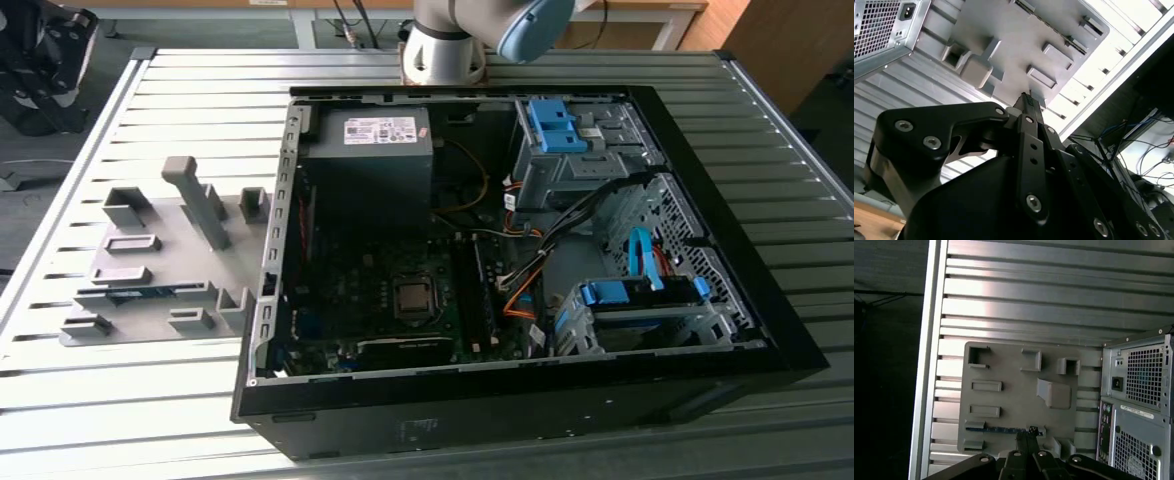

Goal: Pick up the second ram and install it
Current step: 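Pick up the second ram and move it above second insertion slot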

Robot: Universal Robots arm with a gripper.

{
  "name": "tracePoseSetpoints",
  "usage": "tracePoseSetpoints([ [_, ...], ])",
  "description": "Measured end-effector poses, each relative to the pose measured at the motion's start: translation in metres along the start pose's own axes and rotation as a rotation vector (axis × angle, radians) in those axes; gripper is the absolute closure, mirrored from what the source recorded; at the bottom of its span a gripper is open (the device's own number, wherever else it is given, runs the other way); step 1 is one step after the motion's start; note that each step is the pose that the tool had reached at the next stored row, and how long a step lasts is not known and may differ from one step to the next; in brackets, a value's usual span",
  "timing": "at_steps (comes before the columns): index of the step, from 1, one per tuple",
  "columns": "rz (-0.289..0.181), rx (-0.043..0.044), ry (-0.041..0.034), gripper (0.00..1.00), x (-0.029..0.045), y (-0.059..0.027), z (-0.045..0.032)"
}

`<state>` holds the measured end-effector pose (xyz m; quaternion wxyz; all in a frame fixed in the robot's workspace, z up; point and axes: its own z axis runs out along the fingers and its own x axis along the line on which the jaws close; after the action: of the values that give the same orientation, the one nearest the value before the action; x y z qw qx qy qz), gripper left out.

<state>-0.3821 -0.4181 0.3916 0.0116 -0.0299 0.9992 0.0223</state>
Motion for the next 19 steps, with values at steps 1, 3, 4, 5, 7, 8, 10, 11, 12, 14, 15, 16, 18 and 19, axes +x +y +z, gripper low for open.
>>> tracePoseSetpoints([
  [1, -0.018, 0.0002, 0.0009, 0.89, 0.0000, 0.0000, 0.0001],
  [3, -0.050, 0.0032, 0.0028, 0.89, -0.0001, 0.0000, 0.0001],
  [4, -0.065, 0.0082, 0.0039, 0.89, -0.0001, 0.0000, 0.0002],
  [5, -0.078, 0.0109, 0.0044, 0.89, -0.0001, -0.0001, 0.0004],
  [7, -0.109, 0.0113, 0.0057, 0.89, 0.0000, -0.0001, 0.0007],
  [8, -0.127, 0.0109, 0.0064, 0.89, 0.0000, -0.0001, 0.0009],
  [10, -0.163, 0.0101, 0.0079, 0.89, 0.0000, 0.0000, 0.0014],
  [11, -0.181, 0.0096, 0.0086, 0.89, 0.0000, 0.0000, 0.0017],
  [12, -0.200, 0.0092, 0.0093, 0.89, 0.0000, -0.0001, 0.0019],
  [14, -0.236, 0.0083, 0.0106, 0.89, 0.0001, -0.0001, 0.0023],
  [15, -0.253, 0.0080, 0.0113, 0.89, 0.0001, -0.0001, 0.0023],
  [16, -0.267, 0.0078, 0.0117, 0.89, 0.0000, -0.0001, 0.0024],
  [18, -0.293, 0.0077, 0.0127, 0.89, 0.0001, -0.0001, 0.0026],
  [19, -0.299, 0.0076, 0.0130, 0.89, 0.0001, -0.0001, 0.0026],
])
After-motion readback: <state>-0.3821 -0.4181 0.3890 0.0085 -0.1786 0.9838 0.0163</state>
